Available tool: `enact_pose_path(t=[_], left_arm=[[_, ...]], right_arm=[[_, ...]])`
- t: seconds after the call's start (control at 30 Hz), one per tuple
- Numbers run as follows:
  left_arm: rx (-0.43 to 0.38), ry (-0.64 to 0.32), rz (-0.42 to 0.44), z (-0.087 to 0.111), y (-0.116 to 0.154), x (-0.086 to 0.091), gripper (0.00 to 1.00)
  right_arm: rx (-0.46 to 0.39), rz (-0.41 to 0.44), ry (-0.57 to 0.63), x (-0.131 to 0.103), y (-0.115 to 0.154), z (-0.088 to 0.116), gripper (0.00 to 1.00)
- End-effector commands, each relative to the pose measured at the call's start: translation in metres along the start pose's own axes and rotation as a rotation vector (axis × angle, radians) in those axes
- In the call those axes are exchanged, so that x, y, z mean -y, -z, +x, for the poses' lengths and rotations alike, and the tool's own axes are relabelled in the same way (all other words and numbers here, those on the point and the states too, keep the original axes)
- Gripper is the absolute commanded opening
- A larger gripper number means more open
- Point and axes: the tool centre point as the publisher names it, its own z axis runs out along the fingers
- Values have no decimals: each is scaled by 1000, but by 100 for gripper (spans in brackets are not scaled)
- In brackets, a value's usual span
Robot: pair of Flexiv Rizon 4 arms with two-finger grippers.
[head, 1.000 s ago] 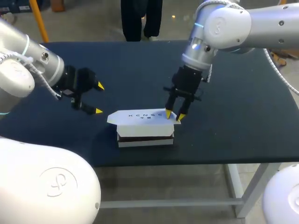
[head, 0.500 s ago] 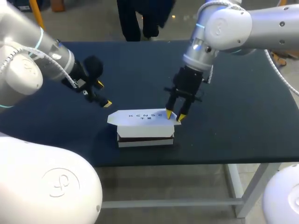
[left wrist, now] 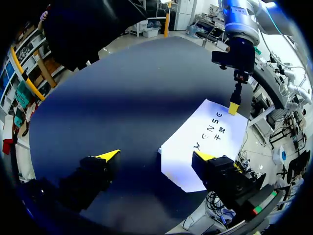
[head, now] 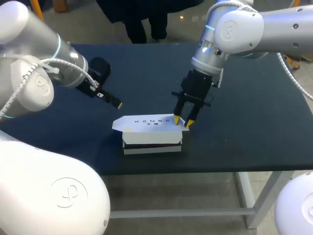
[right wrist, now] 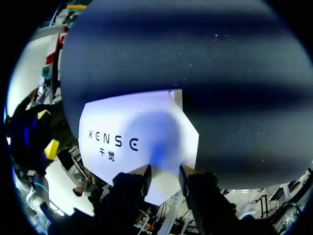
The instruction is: Assemble the packaging by folding the flat box into shape, placing the metal phone stand inside, and closing the box properly
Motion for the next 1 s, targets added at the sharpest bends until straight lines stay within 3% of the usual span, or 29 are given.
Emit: enact_pose_path(t=[0.03,0.23,0.47,0.53,0.57,0.6,1.0], left_arm=[[276,519,-66,5,-2,5,100],[248,755,-235,16,-13,8,100],[244,877,-372,29,-21,-2,100],[237,941,-384,31,-22,-5,100],[262,999,-371,31,-21,-6,100],[341,1074,-312,32,-21,-8,100],[341,1074,-312,32,-21,-8,100]], right_arm=[[-5,-5,0,2,-1,-1,41],[-1,-13,-5,2,-3,-3,41],[-1,-20,-7,2,-3,-4,41],[-2,-22,-9,2,-4,-4,42],[-2,-23,-10,2,-4,-4,42],[-3,-23,-10,2,-4,-5,42],[4,-33,-12,2,-3,-2,42]])
